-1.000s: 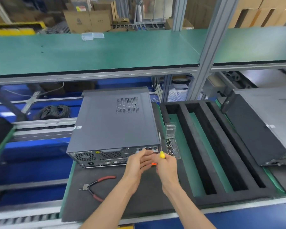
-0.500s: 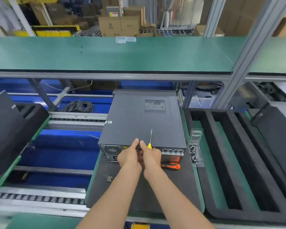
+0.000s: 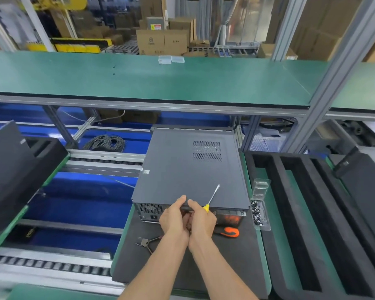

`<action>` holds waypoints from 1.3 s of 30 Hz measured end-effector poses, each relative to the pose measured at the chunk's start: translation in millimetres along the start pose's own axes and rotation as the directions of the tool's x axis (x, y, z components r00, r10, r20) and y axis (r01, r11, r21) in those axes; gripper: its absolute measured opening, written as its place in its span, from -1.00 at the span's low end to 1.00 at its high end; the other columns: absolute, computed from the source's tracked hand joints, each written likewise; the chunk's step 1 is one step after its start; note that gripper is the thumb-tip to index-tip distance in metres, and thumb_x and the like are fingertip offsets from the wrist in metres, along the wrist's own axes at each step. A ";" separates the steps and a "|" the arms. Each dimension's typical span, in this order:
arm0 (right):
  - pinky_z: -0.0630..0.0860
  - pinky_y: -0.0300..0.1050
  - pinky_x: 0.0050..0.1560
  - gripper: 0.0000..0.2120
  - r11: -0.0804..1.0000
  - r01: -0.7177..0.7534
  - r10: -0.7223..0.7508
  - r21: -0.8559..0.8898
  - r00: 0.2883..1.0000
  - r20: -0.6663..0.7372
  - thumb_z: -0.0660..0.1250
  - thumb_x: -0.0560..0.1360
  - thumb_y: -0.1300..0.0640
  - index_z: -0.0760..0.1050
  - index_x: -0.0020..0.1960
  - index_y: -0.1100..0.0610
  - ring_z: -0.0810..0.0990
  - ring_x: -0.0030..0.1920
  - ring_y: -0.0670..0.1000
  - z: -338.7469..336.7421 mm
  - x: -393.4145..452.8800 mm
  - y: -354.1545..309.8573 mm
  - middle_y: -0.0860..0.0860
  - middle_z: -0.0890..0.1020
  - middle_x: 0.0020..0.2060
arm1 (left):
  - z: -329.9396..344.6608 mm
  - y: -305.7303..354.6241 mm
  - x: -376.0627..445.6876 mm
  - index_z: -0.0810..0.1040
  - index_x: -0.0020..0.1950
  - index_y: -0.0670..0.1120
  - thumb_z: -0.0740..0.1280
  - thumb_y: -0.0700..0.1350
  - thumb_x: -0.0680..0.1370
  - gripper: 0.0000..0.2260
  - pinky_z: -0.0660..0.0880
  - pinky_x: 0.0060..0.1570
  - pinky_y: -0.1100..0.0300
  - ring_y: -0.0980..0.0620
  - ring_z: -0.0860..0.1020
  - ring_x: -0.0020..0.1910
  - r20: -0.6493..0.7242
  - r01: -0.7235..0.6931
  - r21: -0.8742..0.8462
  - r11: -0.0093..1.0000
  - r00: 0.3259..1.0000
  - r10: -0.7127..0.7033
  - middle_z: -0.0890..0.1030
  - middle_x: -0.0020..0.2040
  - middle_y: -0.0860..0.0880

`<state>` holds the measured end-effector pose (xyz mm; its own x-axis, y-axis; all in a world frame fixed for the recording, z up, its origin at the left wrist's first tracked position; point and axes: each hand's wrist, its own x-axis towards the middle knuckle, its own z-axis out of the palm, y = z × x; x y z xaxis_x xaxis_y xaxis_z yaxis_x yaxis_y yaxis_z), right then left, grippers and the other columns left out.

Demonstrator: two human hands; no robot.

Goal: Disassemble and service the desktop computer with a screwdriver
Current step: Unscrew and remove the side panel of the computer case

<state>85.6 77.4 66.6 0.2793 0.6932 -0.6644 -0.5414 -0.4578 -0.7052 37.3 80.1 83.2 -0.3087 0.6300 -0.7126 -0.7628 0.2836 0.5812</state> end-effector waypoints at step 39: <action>0.45 -0.12 -0.39 -0.89 0.879 0.302 -0.248 0.368 0.951 -0.187 0.45 0.53 0.15 0.61 -0.02 0.19 0.59 -0.32 0.05 -137.9 -27.3 -140.8 0.04 0.70 -0.25 | 156.0 39.9 -66.0 0.59 0.12 -0.17 0.40 -0.29 0.50 -0.80 0.62 -0.03 0.00 -0.13 0.63 0.00 0.553 -0.191 0.077 0.979 0.825 0.117 0.68 0.06 -0.16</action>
<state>263.6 46.1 149.9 0.5477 0.6687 -0.5028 -0.6839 0.0116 -0.7295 115.9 162.6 214.8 -0.0296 0.9528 -0.3022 -0.6440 0.2130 0.7347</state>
